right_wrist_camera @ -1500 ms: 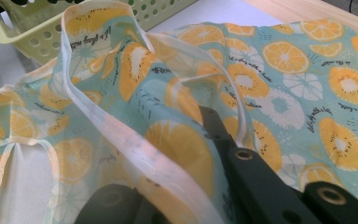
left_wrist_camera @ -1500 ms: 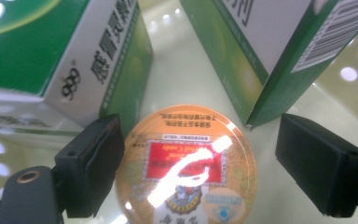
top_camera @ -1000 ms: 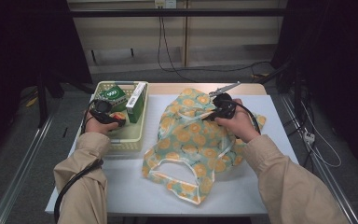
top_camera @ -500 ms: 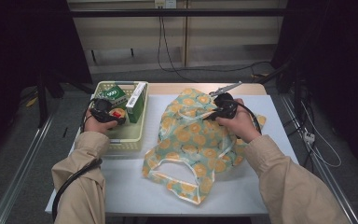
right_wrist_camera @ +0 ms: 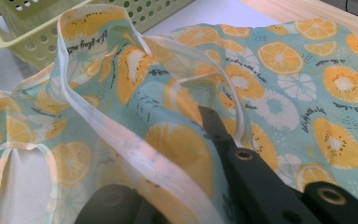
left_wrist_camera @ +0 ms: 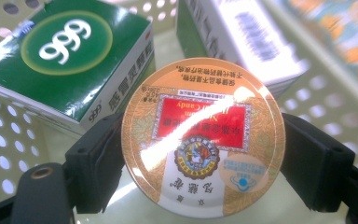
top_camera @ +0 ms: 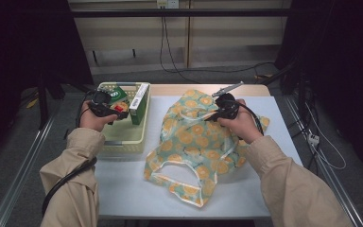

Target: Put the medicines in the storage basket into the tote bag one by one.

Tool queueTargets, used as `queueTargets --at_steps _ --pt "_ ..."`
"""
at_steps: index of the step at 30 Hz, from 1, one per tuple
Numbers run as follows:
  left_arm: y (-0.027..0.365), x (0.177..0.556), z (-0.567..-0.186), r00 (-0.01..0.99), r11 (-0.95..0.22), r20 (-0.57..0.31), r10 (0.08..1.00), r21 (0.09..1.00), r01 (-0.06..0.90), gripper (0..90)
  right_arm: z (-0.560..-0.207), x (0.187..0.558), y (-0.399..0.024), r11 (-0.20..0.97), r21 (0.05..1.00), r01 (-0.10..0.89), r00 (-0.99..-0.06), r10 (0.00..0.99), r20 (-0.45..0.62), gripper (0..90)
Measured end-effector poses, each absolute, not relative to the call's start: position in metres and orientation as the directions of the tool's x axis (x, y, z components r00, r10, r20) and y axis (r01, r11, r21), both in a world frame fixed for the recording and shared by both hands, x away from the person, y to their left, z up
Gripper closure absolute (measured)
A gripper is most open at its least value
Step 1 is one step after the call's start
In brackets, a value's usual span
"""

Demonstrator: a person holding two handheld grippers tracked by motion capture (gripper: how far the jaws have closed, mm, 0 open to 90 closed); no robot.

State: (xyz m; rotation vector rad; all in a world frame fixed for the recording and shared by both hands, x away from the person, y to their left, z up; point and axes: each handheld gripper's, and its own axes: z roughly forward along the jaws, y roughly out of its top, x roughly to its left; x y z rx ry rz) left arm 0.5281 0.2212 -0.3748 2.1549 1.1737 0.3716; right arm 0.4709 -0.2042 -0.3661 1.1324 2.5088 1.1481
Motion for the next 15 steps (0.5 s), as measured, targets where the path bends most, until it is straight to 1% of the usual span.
queueTargets --at_steps 1,4,6,11,12,15 --pt "0.221 0.526 -0.371 0.561 -0.393 -0.056 0.826 0.657 0.643 20.5 -0.367 0.471 -0.204 0.416 0.703 0.577 -0.697 0.699 0.159 90.0" --pt "0.22 0.521 -0.362 0.564 -0.377 -0.087 0.821 0.661 0.649 20.5 -0.367 0.472 -0.204 0.409 0.703 0.581 -0.692 0.703 0.163 90.0" --pt "0.218 0.517 -0.356 0.589 -0.398 -0.08 0.804 0.665 0.632 20.5 -0.366 0.473 -0.204 0.398 0.706 0.586 -0.687 0.706 0.172 90.0" --pt "0.215 0.51 -0.346 0.61 -0.423 -0.065 0.79 0.663 0.618 20.6 -0.361 0.475 -0.206 0.391 0.708 0.588 -0.679 0.715 0.169 90.0" --pt "0.214 0.509 -0.345 0.608 -0.413 -0.076 0.791 0.666 0.621 20.5 -0.359 0.475 -0.205 0.39 0.71 0.586 -0.679 0.715 0.168 90.0" --pt "0.212 0.504 -0.34 0.619 -0.418 -0.072 0.782 0.677 0.606 20.6 -0.354 0.475 -0.204 0.392 0.716 0.578 -0.683 0.712 0.161 90.0"
